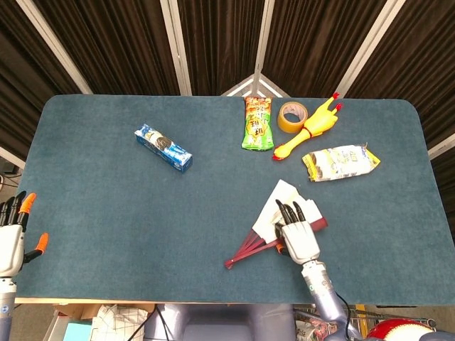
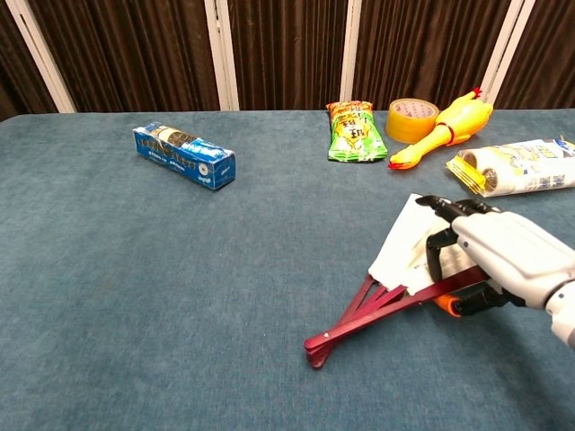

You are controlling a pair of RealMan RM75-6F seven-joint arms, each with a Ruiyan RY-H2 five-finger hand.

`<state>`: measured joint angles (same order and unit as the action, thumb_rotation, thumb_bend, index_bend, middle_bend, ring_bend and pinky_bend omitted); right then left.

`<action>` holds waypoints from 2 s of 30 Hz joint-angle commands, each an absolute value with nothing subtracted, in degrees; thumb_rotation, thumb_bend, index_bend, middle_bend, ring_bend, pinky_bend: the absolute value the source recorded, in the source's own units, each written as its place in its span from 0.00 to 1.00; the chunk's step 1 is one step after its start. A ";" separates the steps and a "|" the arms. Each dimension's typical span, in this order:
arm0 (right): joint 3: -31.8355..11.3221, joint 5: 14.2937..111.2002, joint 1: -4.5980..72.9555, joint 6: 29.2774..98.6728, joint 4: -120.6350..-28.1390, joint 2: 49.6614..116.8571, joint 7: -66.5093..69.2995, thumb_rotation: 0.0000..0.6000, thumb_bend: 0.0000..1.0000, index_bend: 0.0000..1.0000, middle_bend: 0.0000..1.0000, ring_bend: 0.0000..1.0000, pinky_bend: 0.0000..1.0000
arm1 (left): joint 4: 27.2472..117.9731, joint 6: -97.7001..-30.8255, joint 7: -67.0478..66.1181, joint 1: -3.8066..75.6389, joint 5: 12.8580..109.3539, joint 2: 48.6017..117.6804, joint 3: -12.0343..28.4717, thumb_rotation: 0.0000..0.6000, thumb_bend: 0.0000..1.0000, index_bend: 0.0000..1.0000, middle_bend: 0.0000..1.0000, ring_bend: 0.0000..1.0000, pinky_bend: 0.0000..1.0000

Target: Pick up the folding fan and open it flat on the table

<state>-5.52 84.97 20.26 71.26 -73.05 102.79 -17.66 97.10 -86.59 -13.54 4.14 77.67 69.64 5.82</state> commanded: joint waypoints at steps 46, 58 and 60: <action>-23.44 72.86 44.72 51.08 -100.45 74.51 -16.63 1.00 0.46 0.86 0.09 0.16 0.04 | 89.70 -80.36 4.71 9.25 83.11 74.64 5.43 1.00 0.32 0.07 0.00 0.00 0.02; -26.51 60.93 53.90 52.41 -108.91 76.97 -28.84 1.00 0.46 0.86 0.09 0.16 0.04 | 88.26 -75.63 17.97 12.03 82.63 74.03 6.50 1.00 0.30 0.07 0.00 0.00 0.02; -26.49 58.72 55.35 53.70 -110.41 77.77 -31.37 1.00 0.46 0.86 0.09 0.16 0.04 | 88.12 -75.03 19.33 12.62 82.78 74.02 6.69 1.00 0.29 0.07 0.00 0.00 0.02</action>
